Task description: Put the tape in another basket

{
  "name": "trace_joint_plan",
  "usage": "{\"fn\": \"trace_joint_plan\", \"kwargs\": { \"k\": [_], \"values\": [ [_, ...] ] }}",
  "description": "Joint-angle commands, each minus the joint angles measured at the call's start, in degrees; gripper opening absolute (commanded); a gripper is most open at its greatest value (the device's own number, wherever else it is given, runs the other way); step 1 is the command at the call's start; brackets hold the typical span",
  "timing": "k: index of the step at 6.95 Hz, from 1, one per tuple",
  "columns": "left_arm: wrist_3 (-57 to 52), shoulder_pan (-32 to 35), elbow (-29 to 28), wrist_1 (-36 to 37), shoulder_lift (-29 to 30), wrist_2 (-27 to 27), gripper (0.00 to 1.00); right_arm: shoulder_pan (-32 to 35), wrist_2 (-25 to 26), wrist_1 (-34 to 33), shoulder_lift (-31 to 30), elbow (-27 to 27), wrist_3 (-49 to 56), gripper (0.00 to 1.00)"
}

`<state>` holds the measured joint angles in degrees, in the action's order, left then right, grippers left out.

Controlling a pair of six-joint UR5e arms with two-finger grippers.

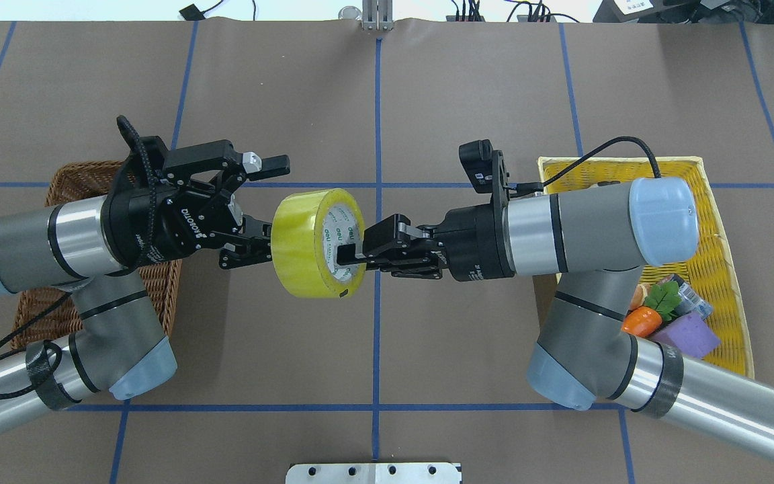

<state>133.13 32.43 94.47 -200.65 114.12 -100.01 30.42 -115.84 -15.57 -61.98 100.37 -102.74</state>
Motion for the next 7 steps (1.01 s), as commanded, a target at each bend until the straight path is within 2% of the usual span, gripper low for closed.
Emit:
{"fn": "trace_joint_plan", "kwargs": {
  "k": [1,2,3,4,6,7],
  "values": [
    [-0.1,-0.1,0.0,0.0,0.0,-0.3,0.76,0.0,0.0,0.0,0.0,0.1,0.0,0.0],
    [0.0,-0.2,-0.1,0.0,-0.1,-0.4,0.54,-0.1,0.2,0.0,0.1,0.0,-1.0,0.45],
    [0.2,-0.2,-0.1,-0.2,-0.1,-0.5,0.27,0.0,1.5,0.2,0.1,0.5,-3.8,0.99],
    [0.2,-0.4,0.0,-0.3,-0.2,-0.6,0.0,-0.1,1.8,0.3,0.1,0.6,-4.2,1.0],
    [0.2,-0.4,0.0,-2.0,-0.9,-1.0,0.0,0.0,1.8,0.3,0.0,0.6,-4.2,1.0],
    [0.2,-0.4,0.0,-1.9,-0.9,-3.6,0.0,0.1,1.6,0.4,-0.2,0.7,-4.2,1.0]
  ]
}}
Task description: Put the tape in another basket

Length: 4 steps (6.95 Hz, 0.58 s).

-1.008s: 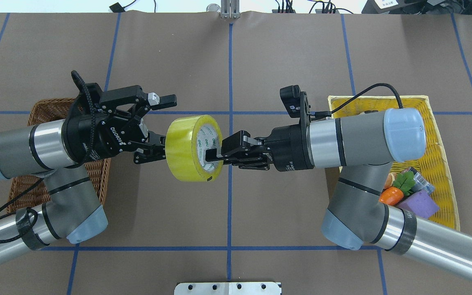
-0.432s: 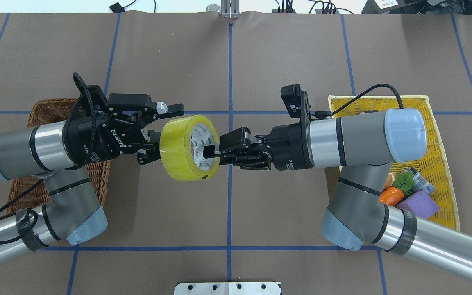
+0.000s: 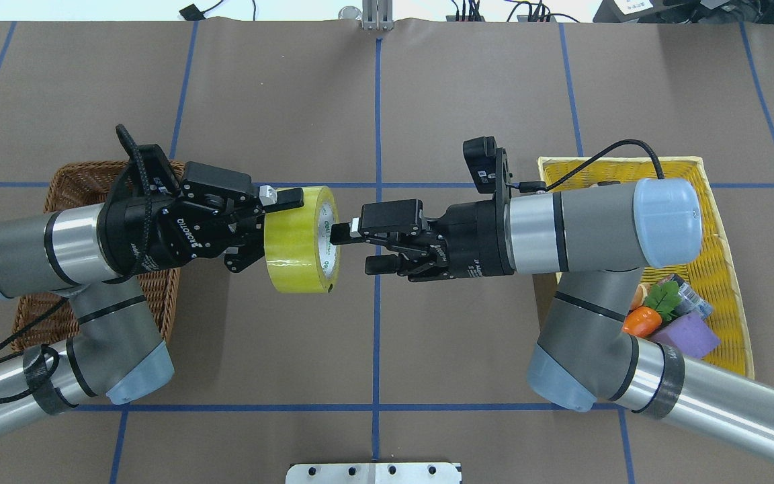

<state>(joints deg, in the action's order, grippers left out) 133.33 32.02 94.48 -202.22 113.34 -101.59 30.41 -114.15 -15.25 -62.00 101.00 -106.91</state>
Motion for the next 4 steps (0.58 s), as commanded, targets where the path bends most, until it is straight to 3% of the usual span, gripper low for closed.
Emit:
{"fn": "trace_joint_plan", "kwargs": {
  "k": [1,3,4],
  "values": [
    [-0.1,0.2,0.0,-0.2,-0.1,-2.7,0.0,0.3,-0.5,0.2,-0.7,0.7,-0.1,1.0],
    [-0.3,6.7,-0.1,5.7,-1.4,-5.3,0.0,3.7,-3.5,-0.4,-2.7,0.8,0.9,1.0],
    [-0.5,13.4,-0.1,11.3,-1.3,-13.8,0.0,8.5,-5.3,-0.9,-4.2,0.8,2.2,1.0]
  ]
}}
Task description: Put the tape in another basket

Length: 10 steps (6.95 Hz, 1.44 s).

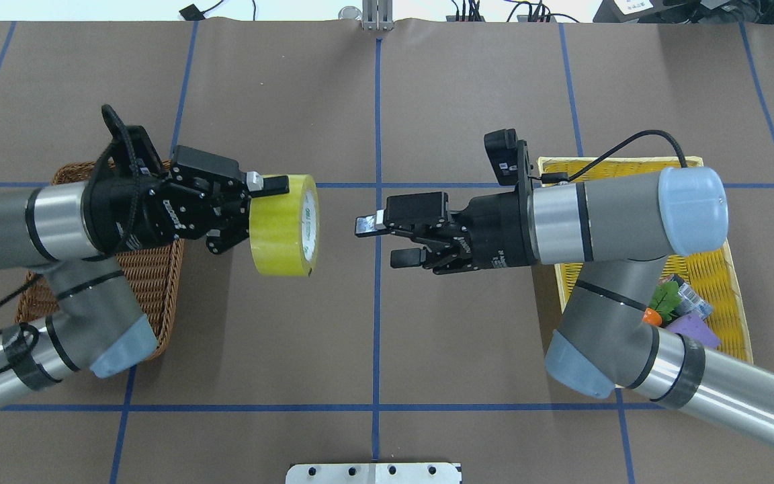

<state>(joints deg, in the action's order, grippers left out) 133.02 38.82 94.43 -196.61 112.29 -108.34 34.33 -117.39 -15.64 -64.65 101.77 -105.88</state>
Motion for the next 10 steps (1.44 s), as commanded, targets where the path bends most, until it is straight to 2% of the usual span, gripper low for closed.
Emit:
{"fn": "trace_joint_plan", "kwargs": {
  "k": [1,2,4,5,7,9,10],
  "values": [
    [-6.0,12.2,0.0,12.1,-0.1,-14.5,0.0,8.8,-2.2,-0.6,-3.7,-0.3,4.9,1.0],
    [-12.7,15.8,0.0,19.3,-0.1,-20.4,0.0,11.9,-2.2,-4.1,-5.6,0.0,11.2,1.0],
    [-25.4,23.2,0.7,31.4,-0.4,-29.1,0.0,19.3,-2.3,-17.3,-5.7,0.4,21.2,1.0],
    [-32.1,25.8,1.1,35.3,-0.5,-32.1,0.0,23.0,-2.2,-26.6,-5.9,1.1,32.6,1.0],
    [-42.8,26.0,2.2,37.3,-6.8,-32.7,0.0,27.1,-2.4,-45.7,-6.3,3.7,54.1,1.0],
    [-59.3,26.0,2.9,43.3,-12.8,-32.6,0.0,29.1,-2.5,-58.3,-6.3,3.9,70.0,1.0],
    [-64.7,26.1,3.5,47.9,-13.1,-32.5,0.0,30.4,-2.5,-64.1,-6.2,4.3,76.7,1.0]
  ]
}}
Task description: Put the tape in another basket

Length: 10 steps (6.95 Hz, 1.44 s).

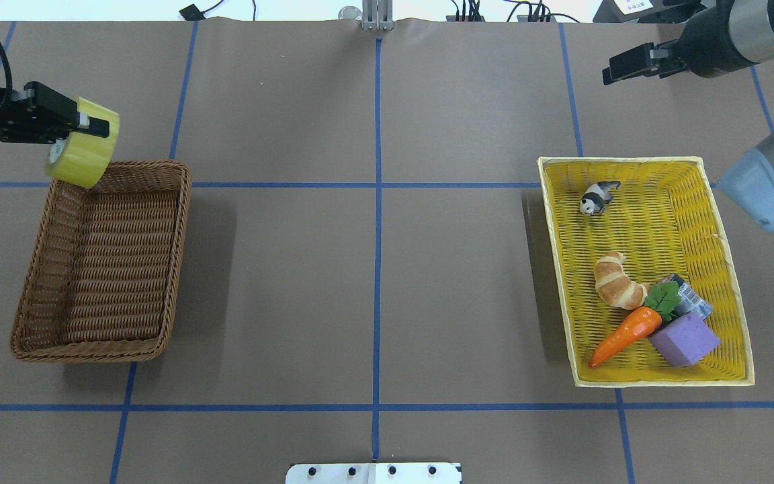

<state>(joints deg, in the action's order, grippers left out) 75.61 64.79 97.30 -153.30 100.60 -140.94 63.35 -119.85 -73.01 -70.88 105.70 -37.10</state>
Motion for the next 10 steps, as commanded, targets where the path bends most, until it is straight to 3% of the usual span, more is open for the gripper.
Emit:
{"fn": "trace_joint_plan", "kwargs": {
  "k": [1,3,4,6,7,8,9,10],
  "values": [
    [-13.0,0.3,1.3,9.7,-1.4,0.2,0.0,3.3,0.1,-15.2,0.2,0.7,18.8,1.0],
    [-23.0,0.2,6.6,25.1,-1.4,0.7,0.0,6.2,0.1,-30.2,1.1,0.4,34.7,1.0],
    [-28.4,-1.4,8.7,32.5,-1.5,3.7,0.0,6.7,0.1,-38.0,1.3,0.4,39.2,1.0],
    [-30.6,-8.9,9.0,39.4,-1.5,11.4,0.0,7.1,-0.6,-41.0,-1.0,2.4,39.8,1.0],
    [-30.6,-12.0,9.0,39.8,-2.2,15.0,0.0,7.1,-3.5,-40.8,-1.4,2.5,39.0,1.0],
    [-30.6,-14.9,8.7,40.7,-3.4,17.8,0.0,7.1,-3.0,-40.6,-1.4,1.8,39.2,1.0],
    [-30.5,-15.6,8.5,43.5,-3.4,18.0,0.14,7.1,-3.1,-40.4,-0.9,1.5,39.0,1.0],
    [-30.5,-16.0,8.7,45.6,-3.2,18.8,0.98,7.0,-3.6,-40.2,-1.3,1.3,38.9,1.0]
  ]
}}
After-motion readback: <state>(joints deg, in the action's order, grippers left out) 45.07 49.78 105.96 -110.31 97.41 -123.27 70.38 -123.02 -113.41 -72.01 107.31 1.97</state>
